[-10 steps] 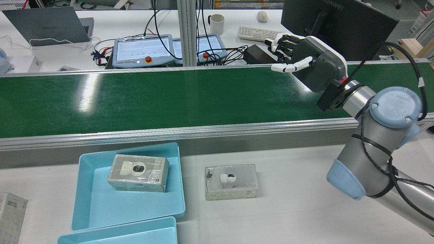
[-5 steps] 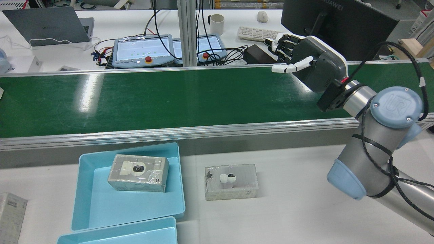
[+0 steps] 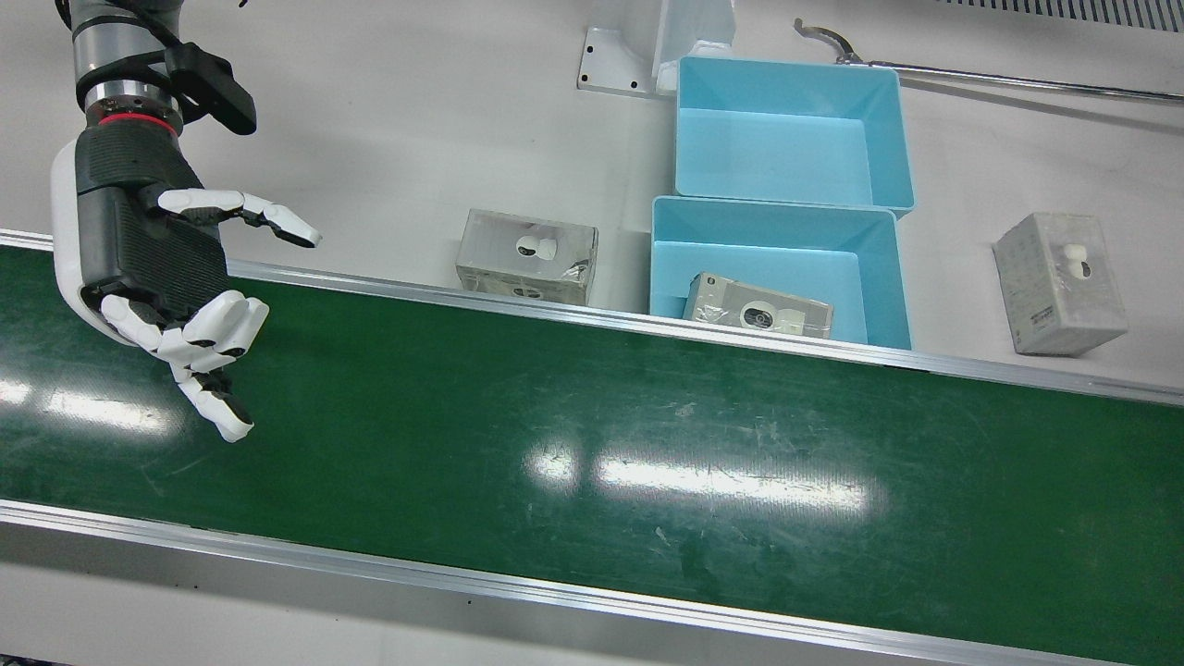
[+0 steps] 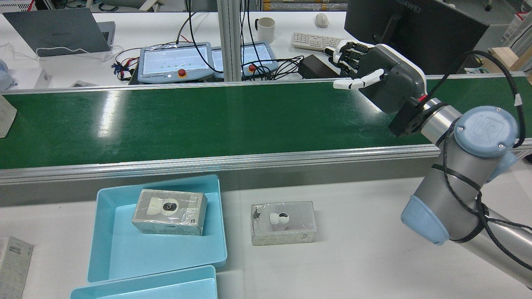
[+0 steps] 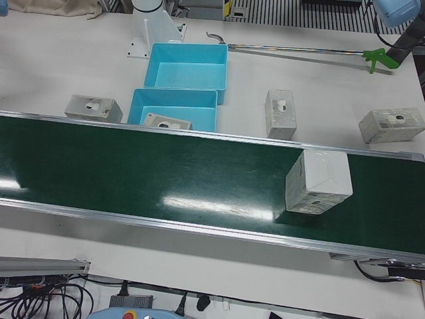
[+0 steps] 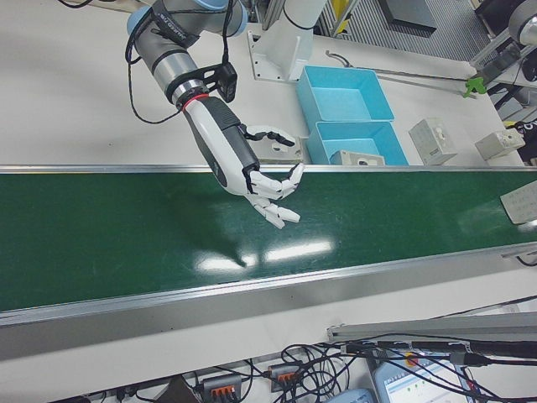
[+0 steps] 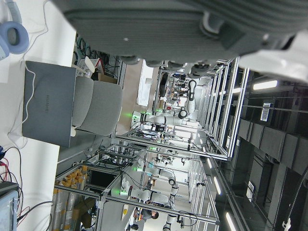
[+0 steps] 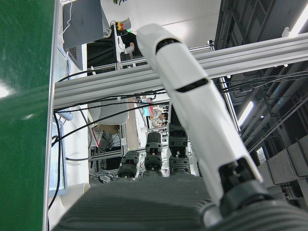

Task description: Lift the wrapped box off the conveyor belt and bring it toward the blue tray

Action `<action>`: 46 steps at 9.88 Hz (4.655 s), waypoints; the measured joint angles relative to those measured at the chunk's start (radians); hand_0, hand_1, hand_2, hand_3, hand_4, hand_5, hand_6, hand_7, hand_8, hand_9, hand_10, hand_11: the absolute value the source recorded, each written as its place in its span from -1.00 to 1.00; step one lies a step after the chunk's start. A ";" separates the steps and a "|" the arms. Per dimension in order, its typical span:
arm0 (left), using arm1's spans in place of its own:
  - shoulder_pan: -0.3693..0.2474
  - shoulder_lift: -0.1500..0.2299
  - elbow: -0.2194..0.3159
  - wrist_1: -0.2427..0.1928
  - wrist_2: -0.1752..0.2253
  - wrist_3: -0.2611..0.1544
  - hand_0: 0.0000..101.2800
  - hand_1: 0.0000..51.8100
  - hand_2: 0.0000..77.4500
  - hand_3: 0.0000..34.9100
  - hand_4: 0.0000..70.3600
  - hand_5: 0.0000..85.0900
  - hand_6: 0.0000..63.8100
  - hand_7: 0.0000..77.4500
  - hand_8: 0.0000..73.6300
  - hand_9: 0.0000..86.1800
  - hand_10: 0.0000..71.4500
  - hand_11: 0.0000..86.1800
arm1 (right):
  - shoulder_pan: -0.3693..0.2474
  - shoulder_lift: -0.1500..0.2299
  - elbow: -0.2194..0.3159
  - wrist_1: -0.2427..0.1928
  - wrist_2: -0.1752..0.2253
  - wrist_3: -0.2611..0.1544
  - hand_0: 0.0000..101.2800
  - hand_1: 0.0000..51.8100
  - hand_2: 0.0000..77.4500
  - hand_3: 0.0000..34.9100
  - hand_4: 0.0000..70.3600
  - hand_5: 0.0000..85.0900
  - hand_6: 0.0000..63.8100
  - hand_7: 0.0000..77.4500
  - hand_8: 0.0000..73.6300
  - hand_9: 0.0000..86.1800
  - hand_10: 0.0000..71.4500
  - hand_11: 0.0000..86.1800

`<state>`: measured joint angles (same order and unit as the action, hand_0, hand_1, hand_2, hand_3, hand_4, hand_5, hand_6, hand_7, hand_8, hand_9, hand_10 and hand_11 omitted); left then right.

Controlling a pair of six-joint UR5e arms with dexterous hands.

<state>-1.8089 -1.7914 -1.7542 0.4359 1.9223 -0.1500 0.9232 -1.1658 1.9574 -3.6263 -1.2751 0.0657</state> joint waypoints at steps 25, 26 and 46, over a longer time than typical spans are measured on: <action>0.000 0.000 0.000 0.000 0.000 0.000 -1.00 -1.00 -0.97 -1.00 -1.00 -0.97 -1.00 -0.99 -0.99 -1.00 -0.98 -1.00 | 0.015 -0.031 0.004 0.003 0.003 0.017 0.19 -0.03 -0.42 -0.97 -0.07 -0.03 -0.11 0.23 -0.70 -0.57 -0.83 -0.73; 0.000 0.000 0.000 0.000 0.000 0.000 -1.00 -1.00 -0.99 -1.00 -1.00 -0.97 -1.00 -0.99 -0.99 -1.00 -0.98 -1.00 | 0.016 -0.032 0.004 0.003 0.003 0.017 0.19 -0.03 -0.42 -0.97 -0.07 -0.03 -0.11 0.23 -0.70 -0.57 -0.83 -0.73; 0.000 0.000 0.000 0.000 0.000 0.000 -1.00 -1.00 -0.97 -1.00 -1.00 -0.97 -1.00 -0.99 -0.99 -1.00 -0.98 -0.99 | 0.105 0.045 -0.078 -0.008 -0.105 -0.094 0.26 0.05 -0.34 -0.97 0.01 0.14 0.25 0.59 -0.50 -0.34 -0.60 -0.47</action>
<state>-1.8089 -1.7914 -1.7541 0.4359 1.9223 -0.1500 1.0286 -1.1205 1.8798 -3.6340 -1.3799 -0.0283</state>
